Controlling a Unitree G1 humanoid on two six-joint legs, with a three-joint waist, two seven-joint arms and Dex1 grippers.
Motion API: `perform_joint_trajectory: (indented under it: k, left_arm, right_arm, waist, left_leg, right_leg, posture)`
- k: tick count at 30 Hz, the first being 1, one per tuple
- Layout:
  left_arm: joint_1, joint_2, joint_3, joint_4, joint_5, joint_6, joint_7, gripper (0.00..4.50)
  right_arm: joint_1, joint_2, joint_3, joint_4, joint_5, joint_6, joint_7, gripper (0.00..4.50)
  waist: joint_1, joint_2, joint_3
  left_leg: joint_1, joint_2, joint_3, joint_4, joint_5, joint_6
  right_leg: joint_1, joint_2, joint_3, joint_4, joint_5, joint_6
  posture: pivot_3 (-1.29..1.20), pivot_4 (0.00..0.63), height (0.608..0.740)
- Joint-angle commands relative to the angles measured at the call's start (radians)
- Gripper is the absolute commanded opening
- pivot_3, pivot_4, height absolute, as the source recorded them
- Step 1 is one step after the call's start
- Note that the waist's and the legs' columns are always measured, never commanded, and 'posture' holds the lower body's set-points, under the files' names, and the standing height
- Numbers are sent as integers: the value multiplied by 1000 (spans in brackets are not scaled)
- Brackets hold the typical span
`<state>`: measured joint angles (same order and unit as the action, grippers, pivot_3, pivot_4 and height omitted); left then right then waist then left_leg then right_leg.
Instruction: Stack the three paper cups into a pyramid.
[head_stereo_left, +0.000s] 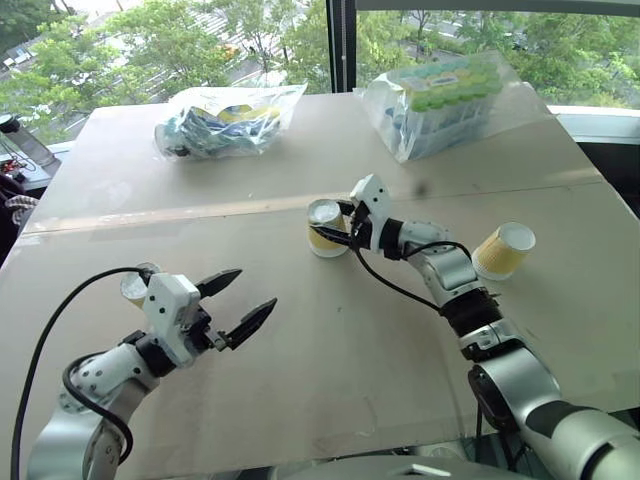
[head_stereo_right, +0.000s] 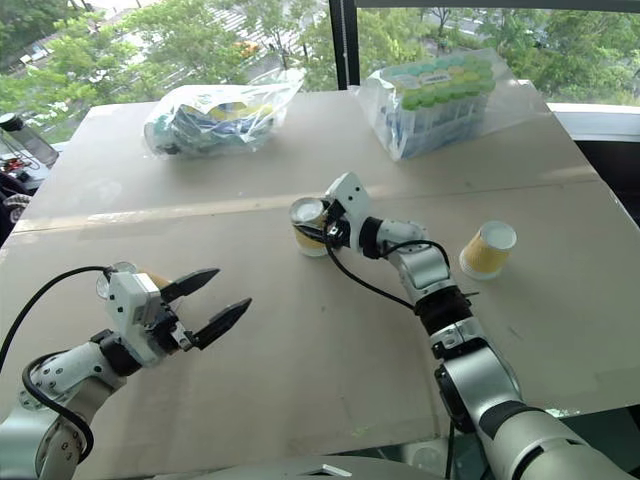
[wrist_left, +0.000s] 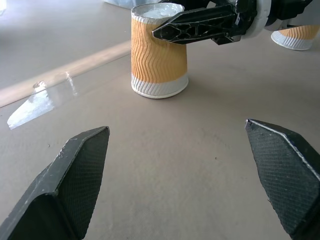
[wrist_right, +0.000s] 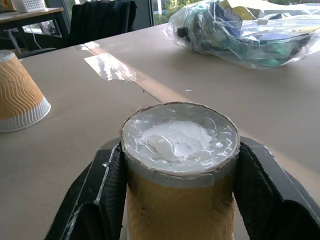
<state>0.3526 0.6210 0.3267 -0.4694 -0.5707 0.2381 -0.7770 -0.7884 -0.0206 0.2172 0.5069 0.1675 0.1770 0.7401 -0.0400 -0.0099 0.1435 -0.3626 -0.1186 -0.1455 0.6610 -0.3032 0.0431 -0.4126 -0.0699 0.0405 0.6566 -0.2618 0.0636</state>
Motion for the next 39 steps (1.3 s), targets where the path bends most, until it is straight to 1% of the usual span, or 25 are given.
perform_joint_trajectory:
  k: [1, 2, 3, 5, 8, 11, 15, 17, 20, 23, 25, 27, 30, 34, 39]
  left_arm:
    - [13, -2, 14, -30, 6, -15, -5, 4500]
    - [18, -5, 8, -35, 0, -14, -10, 4500]
    - [22, -8, 4, -40, -12, -11, -18, 4500]
    - [26, -8, 0, -47, -34, -8, -40, 4500]
    - [26, -2, -4, -62, -63, 0, -68, 4500]
    - [3, 19, -48, -77, -41, -2, -100, 4500]
    - [-105, 21, -116, -89, -57, 41, -95, 4500]
    - [-153, 35, -164, -102, -58, 66, -116, 4500]
    - [-214, 58, -221, -126, -66, 101, -146, 4500]
    - [-280, 82, -256, -133, -77, 135, -168, 4500]
    - [-336, 102, -287, -129, -73, 155, -192, 4500]
    - [-369, 111, -300, -120, -71, 162, -205, 4500]
    - [-435, 127, -344, -97, -40, 159, -242, 4500]
    - [-475, 124, -350, -87, -46, 172, -248, 4500]
    - [-486, 124, -350, -87, -46, 178, -252, 4500]
  right_arm:
    - [-21, 17, -30, -14, 21, 30, -6, 4054]
    - [-1, 2, -29, -59, 19, 36, -1, 4383]
    - [27, -15, -32, -121, 21, 51, -5, 4479]
    - [87, -55, -34, -242, 25, 99, -6, 4479]
    - [215, -152, -20, -450, 27, 204, 13, 4479]
    - [348, -248, -45, -634, 21, 237, -8, 4479]
    - [494, -317, -173, -816, 31, 150, -77, 4479]
    - [550, -340, -271, -881, 41, 98, -118, 4479]
    - [642, -373, -397, -938, 19, 20, -174, 4479]
    - [739, -384, -482, -977, -1, 15, -238, 4479]
    - [810, -370, -516, -1006, 8, 34, -269, 4479]
    - [847, -356, -520, -1026, 24, 58, -288, 4479]
    - [883, -305, -514, -1008, 20, 55, -345, 4479]
    - [859, -257, -522, -958, 35, 59, -397, 4479]
    - [841, -239, -536, -909, 92, 98, -413, 4479]
  waist:
    - [-1, 0, 0]
    - [-1, 0, 0]
    - [0, 0, 0]
    - [4, 0, 0]
    - [11, 0, 0]
    - [17, -1, 0]
    - [29, 0, 0]
    - [29, 0, 0]
    - [33, -1, 0]
    - [33, -1, -1]
    - [33, 0, 0]
    - [30, 0, 0]
    - [26, 0, 0]
    - [27, 0, 0]
    - [29, 0, 0]
  left_leg:
    - [0, 0, 0, 0, 0, 0]
    - [0, 0, 0, 0, 0, 0]
    - [0, 0, 0, 0, 0, 0]
    - [-1, 0, 0, 0, 0, 0]
    - [-2, -1, -1, 0, 0, 0]
    - [-2, -1, -1, 0, 0, 0]
    - [-1, 0, 0, -1, 0, 0]
    - [-1, 0, 0, 0, 0, 0]
    - [0, 0, 1, 0, 0, 0]
    - [0, 0, 1, 0, 0, 0]
    - [0, 0, 0, 0, 0, 0]
    - [0, 0, 1, 0, 0, 0]
    - [2, 0, 2, 0, 0, 0]
    - [2, 0, 2, 0, 0, 0]
    - [1, 0, 2, 0, 0, 0]
  right_leg:
    - [0, 0, 0, 0, 0, 0]
    - [0, 0, 0, 0, 0, 0]
    - [-1, 0, 0, 0, 0, 0]
    - [-1, 0, 0, 0, 0, 0]
    - [-1, -1, 0, 0, 0, 0]
    - [-1, -1, 0, -1, 0, 0]
    - [-1, -1, 1, 0, 0, 0]
    - [-1, -1, 1, 1, 0, 0]
    - [1, -1, 0, 1, 0, 0]
    - [1, -1, 0, 0, 0, 0]
    - [1, -1, 1, 0, 0, 0]
    - [1, -1, 1, 1, 0, 0]
    - [1, 0, 2, 2, 0, 0]
    - [1, 0, 1, 2, 0, 0]
    - [1, 0, 1, 2, 0, 0]
  posture:
    - [0, 150, 740]
    - [0, 150, 740]
    - [0, 150, 740]
    - [0, 150, 740]
    - [0, 150, 740]
    - [0, 150, 740]
    - [0, 150, 740]
    - [0, 150, 740]
    - [0, 150, 740]
    - [0, 150, 740]
    - [0, 150, 740]
    - [0, 150, 740]
    - [0, 150, 740]
    - [0, 150, 740]
    - [0, 150, 740]
